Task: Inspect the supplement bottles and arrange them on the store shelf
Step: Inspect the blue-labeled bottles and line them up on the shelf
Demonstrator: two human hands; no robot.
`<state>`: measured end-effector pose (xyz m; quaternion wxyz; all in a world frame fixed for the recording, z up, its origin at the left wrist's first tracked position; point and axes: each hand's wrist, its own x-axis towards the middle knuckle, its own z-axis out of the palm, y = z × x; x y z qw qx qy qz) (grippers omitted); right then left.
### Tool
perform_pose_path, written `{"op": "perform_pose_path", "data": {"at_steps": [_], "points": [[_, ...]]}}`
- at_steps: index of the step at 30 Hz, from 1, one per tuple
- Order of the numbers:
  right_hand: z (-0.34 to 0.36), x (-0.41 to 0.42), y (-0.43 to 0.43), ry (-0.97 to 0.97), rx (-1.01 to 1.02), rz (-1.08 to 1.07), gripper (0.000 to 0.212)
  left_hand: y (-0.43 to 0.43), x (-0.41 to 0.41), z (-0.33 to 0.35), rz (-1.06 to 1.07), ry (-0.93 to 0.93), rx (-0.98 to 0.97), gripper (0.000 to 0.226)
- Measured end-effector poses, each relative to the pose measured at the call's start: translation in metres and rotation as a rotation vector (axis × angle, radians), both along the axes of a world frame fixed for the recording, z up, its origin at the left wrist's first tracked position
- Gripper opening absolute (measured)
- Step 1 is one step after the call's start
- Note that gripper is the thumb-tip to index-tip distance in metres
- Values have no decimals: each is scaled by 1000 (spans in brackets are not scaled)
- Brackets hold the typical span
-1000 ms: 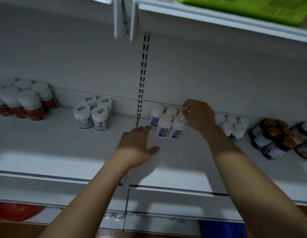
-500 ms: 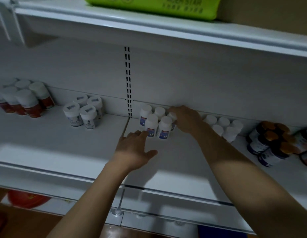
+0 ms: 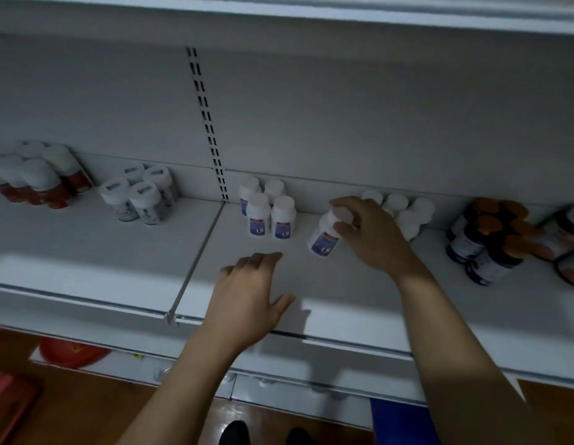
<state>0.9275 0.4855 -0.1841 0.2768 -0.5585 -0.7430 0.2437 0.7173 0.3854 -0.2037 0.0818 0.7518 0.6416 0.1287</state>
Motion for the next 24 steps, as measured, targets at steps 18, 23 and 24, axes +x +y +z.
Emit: {"op": "perform_pose_path", "data": {"at_steps": [18,23,24], "points": [[26,8,-120,942,-352,24,28,-53,47,37,-291,-400,144,107],[15,14,-129,1001,-551,169,33,-60,44,39,-234,-452,155,104],[13,16,-131,1000,-599,217,40,-61,43,40,-225,-458,153,103]]}}
